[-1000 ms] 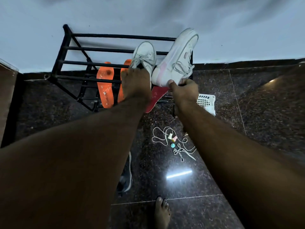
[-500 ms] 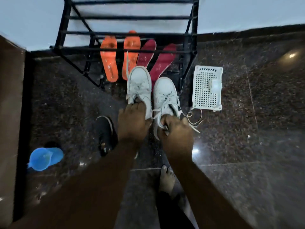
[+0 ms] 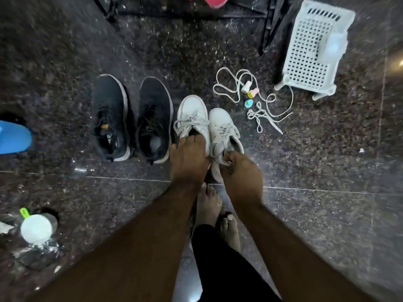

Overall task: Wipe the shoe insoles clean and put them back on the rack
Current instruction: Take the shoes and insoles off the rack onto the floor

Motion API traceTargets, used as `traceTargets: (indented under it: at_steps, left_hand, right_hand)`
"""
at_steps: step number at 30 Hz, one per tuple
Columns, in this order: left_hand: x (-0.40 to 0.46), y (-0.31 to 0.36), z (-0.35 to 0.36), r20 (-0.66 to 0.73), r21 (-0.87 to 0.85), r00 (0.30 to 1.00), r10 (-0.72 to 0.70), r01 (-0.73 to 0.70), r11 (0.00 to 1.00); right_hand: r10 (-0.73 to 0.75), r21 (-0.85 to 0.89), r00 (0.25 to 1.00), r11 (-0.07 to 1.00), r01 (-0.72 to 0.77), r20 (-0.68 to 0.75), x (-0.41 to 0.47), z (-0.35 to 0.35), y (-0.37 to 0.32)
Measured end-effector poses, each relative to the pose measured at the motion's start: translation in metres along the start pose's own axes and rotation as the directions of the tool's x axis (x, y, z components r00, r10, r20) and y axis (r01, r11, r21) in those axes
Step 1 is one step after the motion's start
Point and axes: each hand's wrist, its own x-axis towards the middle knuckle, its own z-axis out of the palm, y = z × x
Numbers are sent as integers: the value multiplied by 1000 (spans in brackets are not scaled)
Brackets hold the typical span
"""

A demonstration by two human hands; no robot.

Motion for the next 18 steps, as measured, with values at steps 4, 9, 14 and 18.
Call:
traceTargets:
  at_steps: [4, 9, 14, 18]
  left_hand:
    - [29, -11, 66, -20, 98, 999, -37, 39, 994]
    - [61, -19, 91, 17, 82, 1000, 3, -5, 997]
    - [76, -25, 67, -313, -166, 948, 51, -107, 980]
    - [108, -33, 47, -445, -99, 890, 99, -159, 982]
  right_hand:
    - [37, -19, 997, 999, -36, 63, 32, 47, 29]
    - [3, -49, 997, 999, 1, 82, 70, 72, 34]
    - [10, -25, 985, 1000, -15, -170, 92, 56, 5]
    - [-58, 34, 909, 996, 79, -413, 121, 43, -35]
